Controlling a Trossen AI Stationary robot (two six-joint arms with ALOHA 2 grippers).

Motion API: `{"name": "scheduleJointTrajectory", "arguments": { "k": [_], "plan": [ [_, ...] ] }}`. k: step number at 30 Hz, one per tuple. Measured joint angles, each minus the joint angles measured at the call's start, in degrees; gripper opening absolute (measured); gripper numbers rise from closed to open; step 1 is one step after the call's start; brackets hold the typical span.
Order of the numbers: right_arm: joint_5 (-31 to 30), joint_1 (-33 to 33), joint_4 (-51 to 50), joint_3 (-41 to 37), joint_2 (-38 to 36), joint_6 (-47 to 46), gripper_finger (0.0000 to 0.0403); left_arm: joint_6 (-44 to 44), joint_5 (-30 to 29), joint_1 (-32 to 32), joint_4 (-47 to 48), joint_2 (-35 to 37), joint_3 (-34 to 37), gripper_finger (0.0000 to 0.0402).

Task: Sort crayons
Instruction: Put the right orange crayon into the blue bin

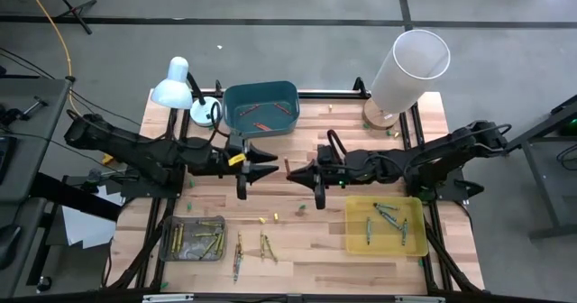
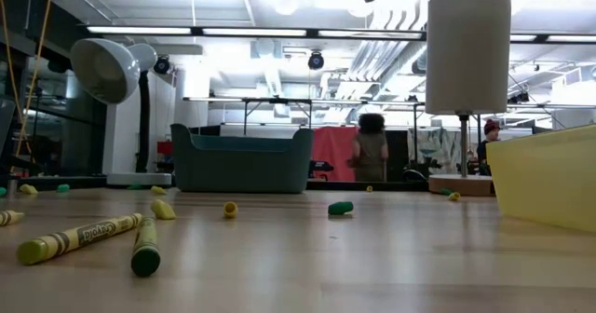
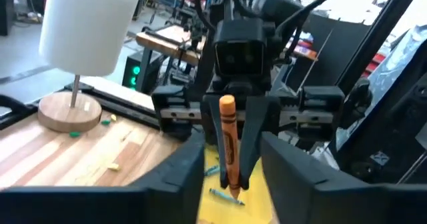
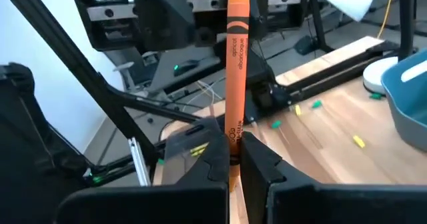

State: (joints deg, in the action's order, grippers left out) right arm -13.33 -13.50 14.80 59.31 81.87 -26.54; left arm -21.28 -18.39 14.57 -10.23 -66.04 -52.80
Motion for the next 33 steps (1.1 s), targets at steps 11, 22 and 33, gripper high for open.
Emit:
{"name": "scheduleJointTrajectory", "arguments": {
  "k": [11, 22, 33],
  "plan": [
    [-0.4, 0.5, 3.4, 0.0, 0.0, 4.9, 0.0, 4.0, -0.1, 0.0, -6.5, -3.1, 0.0, 0.0237],
    [1.1, 0.5, 3.4, 0.0, 0.0, 7.6, 0.0, 3.9, 2.2, -3.1, -11.8, -6.5, 0.0, 0.0228],
    [1.0, 0.5, 3.0, 0.0, 0.0, 8.7, 0.0007, 2.8, 5.1, -3.4, -11.4, -6.0, 0.0, 0.0031]
  ]
}}
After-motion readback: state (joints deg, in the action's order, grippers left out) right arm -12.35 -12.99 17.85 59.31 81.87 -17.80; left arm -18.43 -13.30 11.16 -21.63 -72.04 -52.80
